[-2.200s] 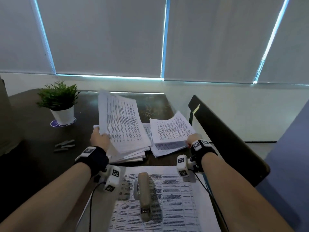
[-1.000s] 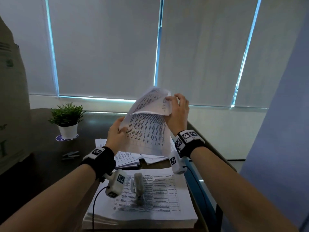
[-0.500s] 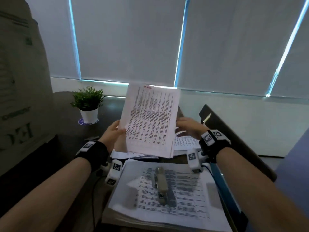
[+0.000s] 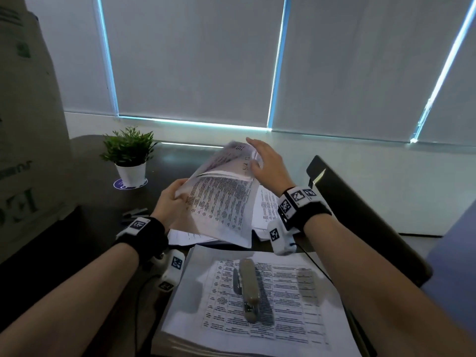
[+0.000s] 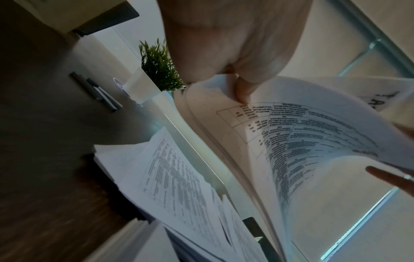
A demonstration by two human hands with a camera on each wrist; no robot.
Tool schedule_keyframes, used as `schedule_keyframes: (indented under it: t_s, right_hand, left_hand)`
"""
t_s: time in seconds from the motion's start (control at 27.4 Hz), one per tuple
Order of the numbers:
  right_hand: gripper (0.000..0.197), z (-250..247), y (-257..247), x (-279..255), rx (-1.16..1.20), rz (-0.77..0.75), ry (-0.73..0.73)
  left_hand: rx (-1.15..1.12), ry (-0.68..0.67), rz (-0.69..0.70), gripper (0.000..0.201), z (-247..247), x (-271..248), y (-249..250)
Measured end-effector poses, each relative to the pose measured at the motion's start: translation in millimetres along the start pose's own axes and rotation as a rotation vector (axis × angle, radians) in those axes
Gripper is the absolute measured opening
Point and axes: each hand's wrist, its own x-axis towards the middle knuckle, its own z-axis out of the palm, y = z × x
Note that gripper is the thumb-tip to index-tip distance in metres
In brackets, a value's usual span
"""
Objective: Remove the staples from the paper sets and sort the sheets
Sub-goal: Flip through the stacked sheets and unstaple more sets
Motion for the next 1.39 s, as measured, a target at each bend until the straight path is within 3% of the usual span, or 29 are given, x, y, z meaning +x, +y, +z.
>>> schedule_keyframes:
  t_s: [0.33, 0.55, 0.84, 1.39]
  right_hand:
    - [0.061, 3, -2, -14, -0.028, -0.041, 0.007]
    - [0.053, 2, 0, -10, -0.05, -0.077, 0.236]
    - [0.041, -12, -14, -5, -0.007, -0.218, 0.332]
    - [0.04, -19, -26, -13, -0.055, -0.273, 0.33]
  left_hand:
    - [-0.087, -0.037, -0.03, 0.038, -1, -5, 6]
    - [-0.097, -0.061, -0.034, 0.039, -5, -6, 7]
    - [-0.126, -0.004, 0.01, 0.039, -3, -5, 17]
    - [-0.238, 0.025, -0.01, 0.038, -9, -8, 32]
